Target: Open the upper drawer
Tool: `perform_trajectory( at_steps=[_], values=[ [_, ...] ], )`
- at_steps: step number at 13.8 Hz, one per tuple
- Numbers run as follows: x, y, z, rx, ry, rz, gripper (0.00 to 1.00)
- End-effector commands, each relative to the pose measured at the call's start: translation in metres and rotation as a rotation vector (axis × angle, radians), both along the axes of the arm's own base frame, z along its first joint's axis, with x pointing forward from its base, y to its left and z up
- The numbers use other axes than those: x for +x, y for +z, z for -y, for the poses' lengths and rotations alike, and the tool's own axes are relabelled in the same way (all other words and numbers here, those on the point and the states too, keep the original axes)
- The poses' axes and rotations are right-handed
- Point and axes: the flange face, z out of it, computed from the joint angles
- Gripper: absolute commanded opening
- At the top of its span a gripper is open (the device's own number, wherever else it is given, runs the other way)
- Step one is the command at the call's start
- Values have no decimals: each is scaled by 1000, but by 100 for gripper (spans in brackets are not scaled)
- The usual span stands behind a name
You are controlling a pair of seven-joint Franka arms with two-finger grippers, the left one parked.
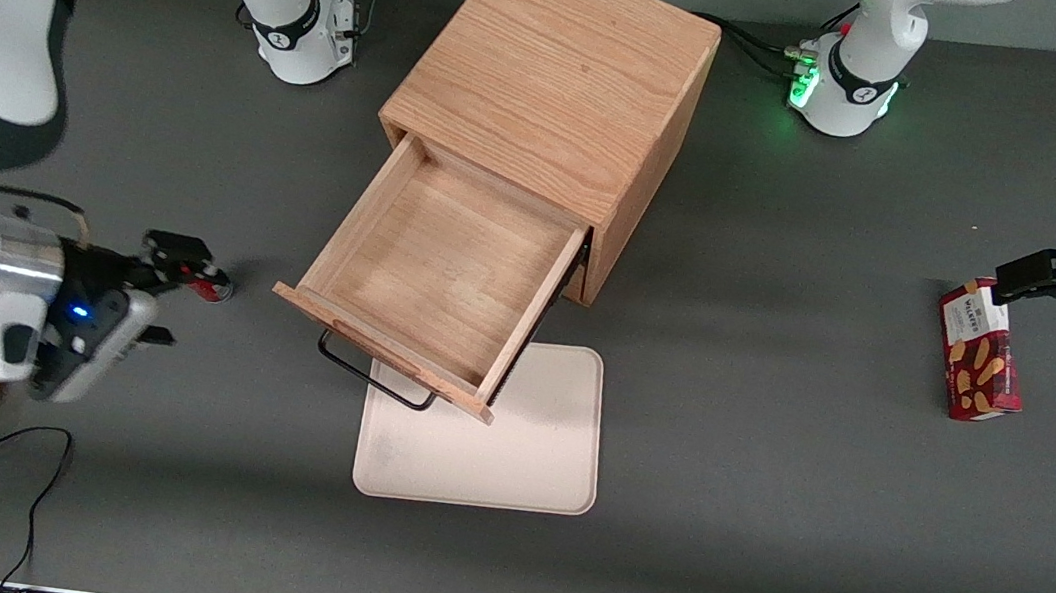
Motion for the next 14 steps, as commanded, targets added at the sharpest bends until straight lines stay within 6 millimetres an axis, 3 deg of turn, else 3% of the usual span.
perform_trajectory(
  at_steps=[1, 5, 9, 14],
  values=[
    [-32, 7, 56, -70, -98, -33, 100],
    [-56, 14, 94, -200, -201, 31, 100],
    [-74, 0, 103, -238, -384, -3, 100],
    [-84, 12, 124, -264, -598, -55, 100]
  ],
)
